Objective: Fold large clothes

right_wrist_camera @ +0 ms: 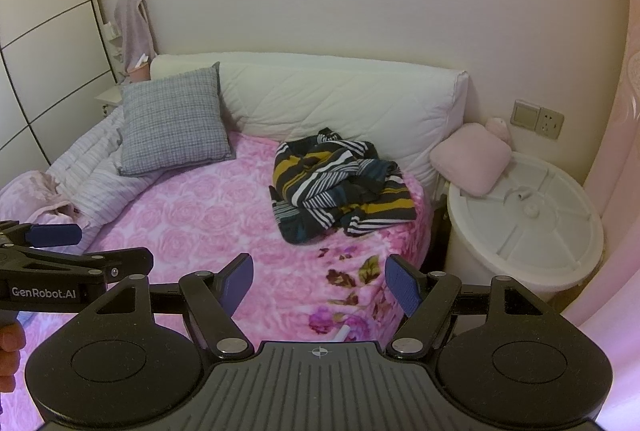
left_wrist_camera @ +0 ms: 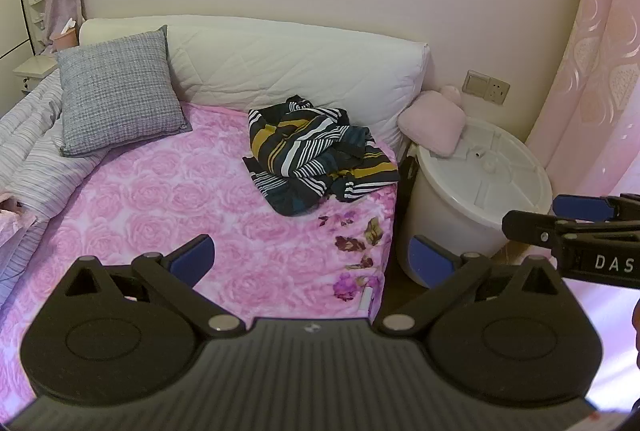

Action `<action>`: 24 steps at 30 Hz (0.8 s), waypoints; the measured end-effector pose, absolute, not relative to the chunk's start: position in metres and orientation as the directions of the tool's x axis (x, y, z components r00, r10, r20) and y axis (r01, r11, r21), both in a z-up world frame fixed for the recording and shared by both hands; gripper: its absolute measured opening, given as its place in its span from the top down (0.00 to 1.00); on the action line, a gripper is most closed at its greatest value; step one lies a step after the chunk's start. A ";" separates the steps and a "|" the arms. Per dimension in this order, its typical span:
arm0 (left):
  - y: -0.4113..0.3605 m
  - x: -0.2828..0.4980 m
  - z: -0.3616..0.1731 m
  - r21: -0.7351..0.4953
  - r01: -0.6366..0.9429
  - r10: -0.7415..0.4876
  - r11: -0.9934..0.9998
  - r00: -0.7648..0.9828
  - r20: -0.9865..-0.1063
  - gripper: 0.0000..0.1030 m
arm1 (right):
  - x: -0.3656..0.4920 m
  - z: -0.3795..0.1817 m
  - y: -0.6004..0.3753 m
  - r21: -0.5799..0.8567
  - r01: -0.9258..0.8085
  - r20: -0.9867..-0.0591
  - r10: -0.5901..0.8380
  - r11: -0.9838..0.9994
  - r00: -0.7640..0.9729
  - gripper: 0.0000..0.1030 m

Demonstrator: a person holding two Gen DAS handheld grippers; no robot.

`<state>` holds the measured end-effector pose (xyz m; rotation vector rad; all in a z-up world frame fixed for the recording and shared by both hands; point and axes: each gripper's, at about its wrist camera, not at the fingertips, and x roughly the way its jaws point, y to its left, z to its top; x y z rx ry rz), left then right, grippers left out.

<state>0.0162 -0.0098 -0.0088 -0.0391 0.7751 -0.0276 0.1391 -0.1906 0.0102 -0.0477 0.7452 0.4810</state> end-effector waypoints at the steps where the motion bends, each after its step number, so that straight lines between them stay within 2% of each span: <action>1: -0.009 0.018 -0.009 -0.045 0.012 -0.040 0.999 0.713 -0.700 0.01 | 0.140 0.010 -0.190 0.126 -0.435 -0.663 0.402 0.891 0.632 0.32; 24: 0.008 0.030 -0.016 -0.040 0.025 -0.046 0.999 0.714 -0.699 0.01 | 0.147 0.003 -0.174 0.136 -0.421 -0.667 0.397 0.897 0.631 0.32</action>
